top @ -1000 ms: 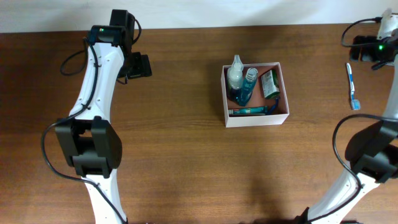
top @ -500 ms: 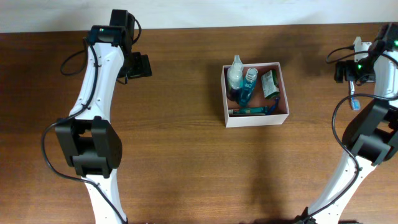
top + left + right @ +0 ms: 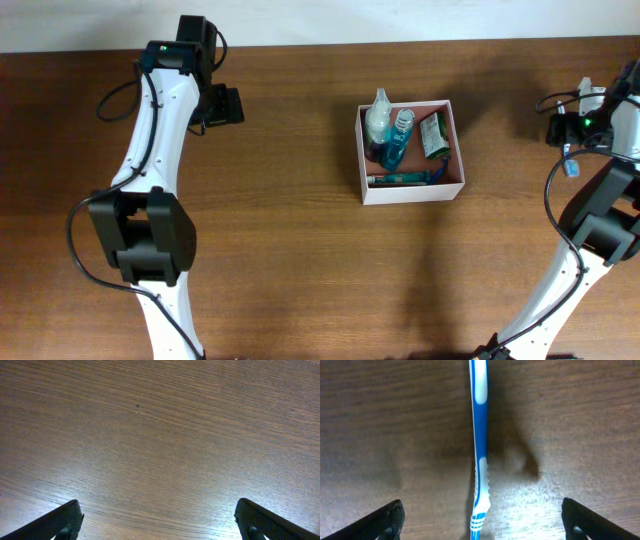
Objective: Pack container
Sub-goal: 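Lower the right gripper and close it on the blue toothbrush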
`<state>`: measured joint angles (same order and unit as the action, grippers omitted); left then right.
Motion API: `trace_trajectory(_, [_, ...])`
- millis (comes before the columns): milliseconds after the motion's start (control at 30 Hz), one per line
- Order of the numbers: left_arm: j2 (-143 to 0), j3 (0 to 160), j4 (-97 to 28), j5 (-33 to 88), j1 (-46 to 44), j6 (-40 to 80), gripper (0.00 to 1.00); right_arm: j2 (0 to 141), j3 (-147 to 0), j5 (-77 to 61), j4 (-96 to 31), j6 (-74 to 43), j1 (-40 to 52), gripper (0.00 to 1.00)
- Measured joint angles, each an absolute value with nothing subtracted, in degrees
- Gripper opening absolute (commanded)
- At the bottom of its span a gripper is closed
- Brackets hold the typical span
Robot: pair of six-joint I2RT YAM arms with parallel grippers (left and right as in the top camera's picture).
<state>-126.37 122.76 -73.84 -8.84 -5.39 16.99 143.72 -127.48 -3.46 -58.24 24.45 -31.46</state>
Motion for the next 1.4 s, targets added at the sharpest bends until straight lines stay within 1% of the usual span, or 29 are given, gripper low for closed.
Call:
trace_trajectory(133, [-126.4,122.8,-73.8,-8.8,-5.4,17.0,0.99,143.8,-127.5,-3.7,-57.8,24.4,-31.4,0.95])
trace_trajectory(233, [-126.4,122.8,-73.8,-8.8,-5.4,17.0,0.99,144.4,-127.5,-3.9,-57.8,24.4,-31.4,0.91])
trace_trajectory(433, [-126.4,122.8,-73.8,-8.8,-5.4,17.0,0.99,145.9,-127.5,-5.9,-57.6,24.4,-31.4,0.89])
trace_trajectory(500, [-126.4,122.8,-73.8,-8.8,-5.4,17.0,0.99,145.9,-127.5,-6.1,-57.6,24.4,-31.4,0.84])
trace_trajectory(567, [-126.4,122.8,-73.8,-8.8,-5.4,17.0,0.99,145.9,-127.5,-6.1,-57.4,24.4,-31.4,0.76])
trace_trajectory(633, [-126.4,122.8,-73.8,-8.8,-5.4,17.0,1.0,145.9,-127.5,-6.3,-57.3,24.7,-31.4,0.64])
trace_trajectory(800, [-126.4,122.8,-73.8,-8.8,-5.4,17.0,1.0,145.9,-127.5,-6.3,-57.2,24.5,-31.4,0.47])
trace_trajectory(867, [-126.4,122.8,-73.8,-8.8,-5.4,17.0,0.99,145.9,-127.5,-6.2,-57.1,24.4,-31.4,0.34])
trace_trajectory(900, [-126.4,122.8,-73.8,-8.8,-5.4,17.0,0.99,145.9,-127.5,-6.2,-57.1,24.1,-31.4,0.31])
trace_trajectory(933, [-126.4,122.8,-73.8,-8.8,-5.4,17.0,0.99,145.9,-127.5,-6.2,-57.1,24.2,-31.4,0.23])
trace_trajectory(1000, [-126.4,122.8,-73.8,-8.8,-5.4,17.0,0.99,145.9,-127.5,-6.3,-57.1,23.9,-31.4,0.14])
trace_trajectory(1033, [-126.4,122.8,-73.8,-8.8,-5.4,17.0,0.99,145.9,-127.5,-6.3,-57.1,23.9,-31.4,0.11])
trace_trajectory(1133, [-126.4,122.8,-73.8,-8.8,-5.4,17.0,0.99,145.9,-127.5,-6.3,-57.2,23.9,-31.4,0.09])
trace_trajectory(1233, [-126.4,122.8,-73.8,-8.8,-5.4,17.0,0.99,145.9,-127.5,-6.3,-57.1,24.0,-31.4,0.04])
trace_trajectory(1400, [-126.4,122.8,-73.8,-8.8,-5.4,17.0,0.99,146.0,-127.8,-6.3,-57.5,22.8,-31.4,0.04])
